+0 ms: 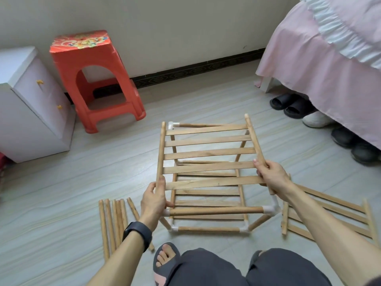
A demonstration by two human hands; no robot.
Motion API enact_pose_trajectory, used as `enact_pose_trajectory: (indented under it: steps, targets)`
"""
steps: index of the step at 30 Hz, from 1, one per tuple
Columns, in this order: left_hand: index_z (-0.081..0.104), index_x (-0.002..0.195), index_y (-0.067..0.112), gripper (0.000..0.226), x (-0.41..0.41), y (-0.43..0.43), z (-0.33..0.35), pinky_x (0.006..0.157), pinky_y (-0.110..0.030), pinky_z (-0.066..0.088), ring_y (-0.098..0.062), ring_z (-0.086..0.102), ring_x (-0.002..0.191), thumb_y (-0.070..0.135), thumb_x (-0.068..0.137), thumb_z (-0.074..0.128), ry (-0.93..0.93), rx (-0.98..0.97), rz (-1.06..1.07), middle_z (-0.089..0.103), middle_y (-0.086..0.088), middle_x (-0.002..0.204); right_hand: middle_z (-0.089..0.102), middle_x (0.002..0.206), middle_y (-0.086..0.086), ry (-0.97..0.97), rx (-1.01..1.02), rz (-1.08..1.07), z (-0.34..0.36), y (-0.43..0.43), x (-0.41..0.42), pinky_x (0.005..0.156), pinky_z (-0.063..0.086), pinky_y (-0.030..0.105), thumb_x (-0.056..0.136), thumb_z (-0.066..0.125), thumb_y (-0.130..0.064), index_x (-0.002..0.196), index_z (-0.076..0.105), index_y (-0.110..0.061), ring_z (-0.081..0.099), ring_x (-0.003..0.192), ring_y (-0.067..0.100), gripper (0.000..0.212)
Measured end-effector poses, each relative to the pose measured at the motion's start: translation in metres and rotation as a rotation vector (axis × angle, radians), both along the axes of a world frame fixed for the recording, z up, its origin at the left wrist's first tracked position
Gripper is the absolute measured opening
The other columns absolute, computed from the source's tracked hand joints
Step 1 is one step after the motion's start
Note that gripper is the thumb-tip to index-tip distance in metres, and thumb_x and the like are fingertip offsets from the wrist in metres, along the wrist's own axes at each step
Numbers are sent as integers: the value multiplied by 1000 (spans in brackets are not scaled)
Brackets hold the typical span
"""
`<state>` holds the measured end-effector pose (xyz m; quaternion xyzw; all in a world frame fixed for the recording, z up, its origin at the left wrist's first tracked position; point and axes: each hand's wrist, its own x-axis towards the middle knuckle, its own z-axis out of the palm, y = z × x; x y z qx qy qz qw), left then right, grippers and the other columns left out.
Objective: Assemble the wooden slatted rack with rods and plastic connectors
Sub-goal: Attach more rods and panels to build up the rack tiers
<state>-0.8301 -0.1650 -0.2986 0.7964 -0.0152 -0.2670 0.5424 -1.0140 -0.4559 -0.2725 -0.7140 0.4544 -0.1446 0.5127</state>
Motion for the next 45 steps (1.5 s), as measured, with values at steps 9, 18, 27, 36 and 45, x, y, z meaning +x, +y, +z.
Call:
enact_pose_trajectory:
  steps: [9,18,27,36,45]
  targets:
    - [57,107,27,45,-1,-5,2,49,-29,49,-17,63,58,66,98,37,-56,79,-8,63,-7,63,70,106,8,-65,345,45,-8,4,-24,79,56,39,100,62,-31,114,67,-6,71,93,25,29]
    - [58,110,26,49,-5,-2,2,40,-20,45,-14,63,54,67,98,36,-110,61,13,60,-5,60,72,69,-1,155,-160,-186,-15,45,-30,55,53,30,97,46,-65,85,66,-23,69,58,16,49]
    - [58,112,25,51,-4,1,-1,40,-21,46,-16,62,54,69,95,38,-117,31,-6,62,-11,63,67,79,6,279,-101,-143,-22,41,-31,79,59,47,100,41,-62,87,64,-13,68,71,26,56]
    - [60,114,30,49,-1,2,-2,46,-25,49,-16,60,53,70,95,41,-136,23,-53,60,-7,71,66,86,5,311,-102,-177,-18,54,-35,51,51,30,103,36,-58,97,61,-12,72,56,19,53]
    - [57,113,33,39,7,-2,0,41,-19,44,-18,56,56,64,100,38,-176,39,-93,53,-6,70,57,84,3,155,-91,-181,-12,58,-35,42,49,19,106,40,-48,109,55,-18,67,69,20,34]
